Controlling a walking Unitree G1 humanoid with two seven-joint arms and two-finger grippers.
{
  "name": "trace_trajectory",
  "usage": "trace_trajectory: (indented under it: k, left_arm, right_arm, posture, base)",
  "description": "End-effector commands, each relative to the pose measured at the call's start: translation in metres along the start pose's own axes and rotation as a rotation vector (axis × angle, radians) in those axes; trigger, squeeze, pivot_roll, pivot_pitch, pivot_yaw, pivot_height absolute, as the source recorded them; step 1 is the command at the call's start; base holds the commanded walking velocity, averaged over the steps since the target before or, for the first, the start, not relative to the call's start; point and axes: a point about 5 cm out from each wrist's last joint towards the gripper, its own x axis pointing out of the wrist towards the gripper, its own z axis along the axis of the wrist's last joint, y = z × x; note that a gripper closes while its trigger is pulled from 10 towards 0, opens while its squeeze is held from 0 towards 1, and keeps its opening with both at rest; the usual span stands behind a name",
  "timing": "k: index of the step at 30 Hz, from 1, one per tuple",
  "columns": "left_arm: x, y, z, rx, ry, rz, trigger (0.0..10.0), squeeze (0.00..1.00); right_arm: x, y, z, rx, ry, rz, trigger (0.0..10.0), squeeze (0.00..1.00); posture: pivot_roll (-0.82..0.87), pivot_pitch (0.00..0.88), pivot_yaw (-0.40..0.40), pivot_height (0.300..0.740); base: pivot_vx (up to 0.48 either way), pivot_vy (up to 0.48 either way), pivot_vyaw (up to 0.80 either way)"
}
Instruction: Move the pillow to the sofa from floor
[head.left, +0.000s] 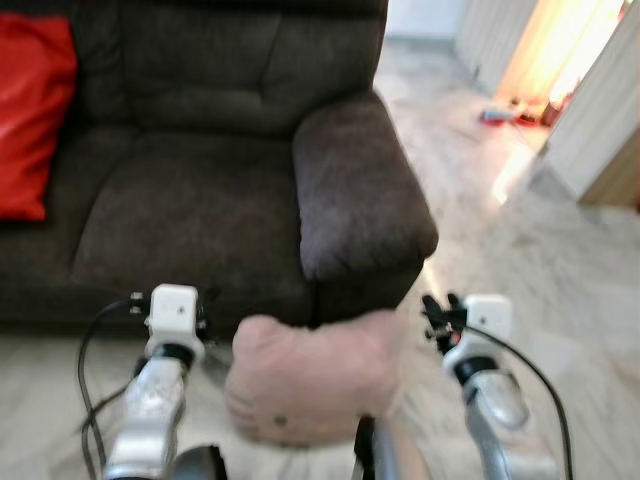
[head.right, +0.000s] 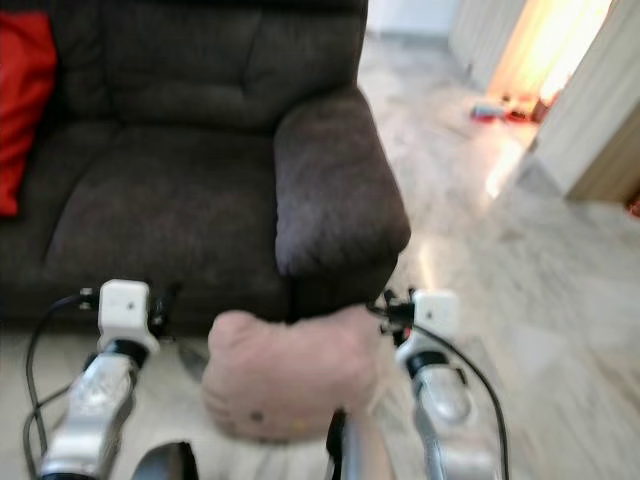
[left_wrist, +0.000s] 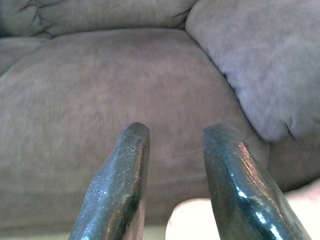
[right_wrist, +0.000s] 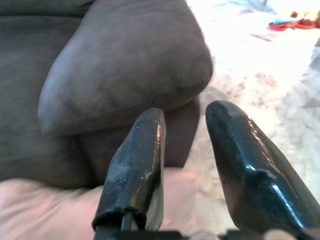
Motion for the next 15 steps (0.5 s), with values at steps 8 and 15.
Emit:
trace_trajectory:
  k: [8,15]
  left_arm:
    - [-0.003,0.004,-0.005,0.017,0.032,-0.024,10.0,0.0]
    - [-0.011,-0.004,-0.036,-0.047,0.235,-0.158,10.0,0.0]
  right_arm:
    - [-0.001,0.006,0.0,0.011,0.001,0.017,10.0,0.0]
    - [-0.003,0.003,-0.012,-0.013,0.061,0.011,10.0,0.0]
  posture:
    - [-0.01,0.0,-0.073,0.519]
    - [-0.01,0.0,-0.073,0.519]
  base:
    - [0.125,0.0,0.0]
    - [0.0,0.0,0.0]
